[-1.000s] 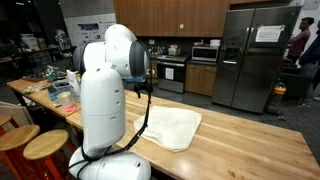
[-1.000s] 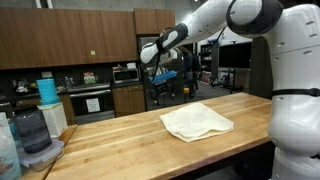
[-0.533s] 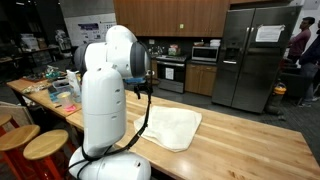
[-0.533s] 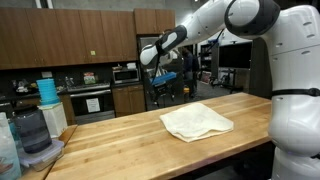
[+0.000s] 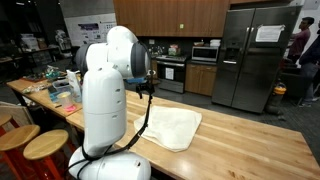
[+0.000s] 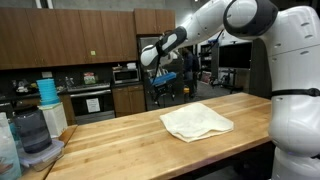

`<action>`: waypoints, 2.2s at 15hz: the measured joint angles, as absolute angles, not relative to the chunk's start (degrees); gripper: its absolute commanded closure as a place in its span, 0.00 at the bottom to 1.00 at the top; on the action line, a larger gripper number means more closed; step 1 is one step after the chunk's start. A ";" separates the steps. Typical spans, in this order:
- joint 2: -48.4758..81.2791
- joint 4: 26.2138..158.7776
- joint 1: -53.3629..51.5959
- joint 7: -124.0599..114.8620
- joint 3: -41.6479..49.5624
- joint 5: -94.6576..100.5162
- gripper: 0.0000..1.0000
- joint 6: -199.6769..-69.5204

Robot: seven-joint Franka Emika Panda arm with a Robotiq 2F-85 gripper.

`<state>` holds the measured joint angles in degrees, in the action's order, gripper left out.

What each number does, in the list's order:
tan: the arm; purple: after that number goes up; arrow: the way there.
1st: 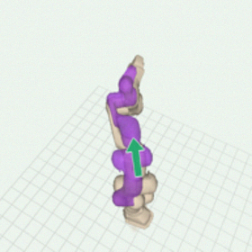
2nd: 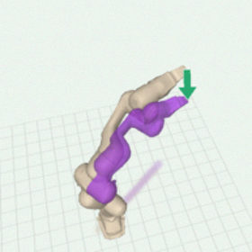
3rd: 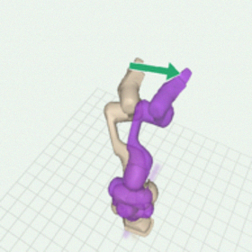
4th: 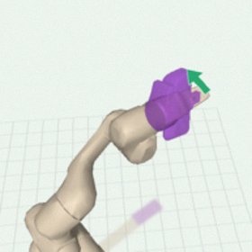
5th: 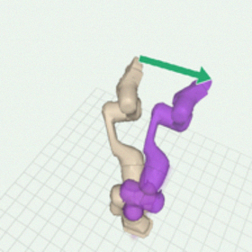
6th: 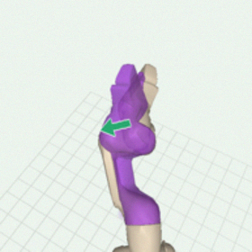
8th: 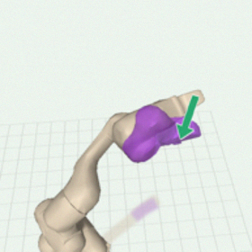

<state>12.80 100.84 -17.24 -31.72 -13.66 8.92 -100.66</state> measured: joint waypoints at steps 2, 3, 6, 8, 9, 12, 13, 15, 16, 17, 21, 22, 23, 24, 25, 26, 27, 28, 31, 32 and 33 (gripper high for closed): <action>14.12 100.09 -17.14 -31.58 -12.64 8.93 0.00 -101.28; 14.94 99.66 -17.09 -31.21 -12.16 8.85 0.00 -101.50; 17.79 98.37 -16.64 -29.40 -10.81 7.47 0.00 -102.63; 19.80 97.46 -16.13 -27.17 -10.17 5.14 0.00 -103.45; 20.70 97.09 -15.74 -25.79 -10.02 3.70 0.00 -103.68; 22.40 96.66 -14.53 -21.44 -9.95 -0.74 0.00 -104.47; 22.59 96.66 -14.20 -20.64 -9.93 -1.91 0.00 -104.49; 22.92 96.66 -13.83 -20.07 -9.79 -3.47 0.00 -104.49; 23.08 96.66 -13.76 -19.99 -9.68 -3.93 0.00 -104.49; 23.29 96.66 -13.75 -19.96 -9.61 -4.21 0.00 -104.49; 24.15 96.63 -14.51 -19.87 -9.67 -4.44 0.00 -104.60; 24.22 96.63 -14.90 -19.84 -9.76 -4.44 0.00 -104.90; 24.26 96.63 -15.39 -19.86 -9.83 -4.44 0.00 -105.43; 24.26 96.63 -15.94 -20.31 -9.84 -4.44 0.00 -106.30; 24.26 96.64 -16.46 -21.16 -9.81 -4.31 0.00 -107.49; 24.26 96.72 -17.04 -22.52 -9.69 -3.84 0.00 -109.14; 24.26 96.84 -17.62 -24.17 -9.50 -3.15 0.00 -110.96; 24.26 96.95 -18.18 -26.01 -9.28 -2.25 0.00 -112.78; 24.27 97.46 -19.99 -32.71 -7.98 2.04 0.00 -117.74; 24.30 97.63 -20.63 -35.09 -7.37 3.81 0.00 -118.86; 24.37 97.73 -21.15 -37.26 -6.86 5.42 0.00 -119.52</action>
<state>24.37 97.73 -21.15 -37.26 -6.86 5.42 -119.52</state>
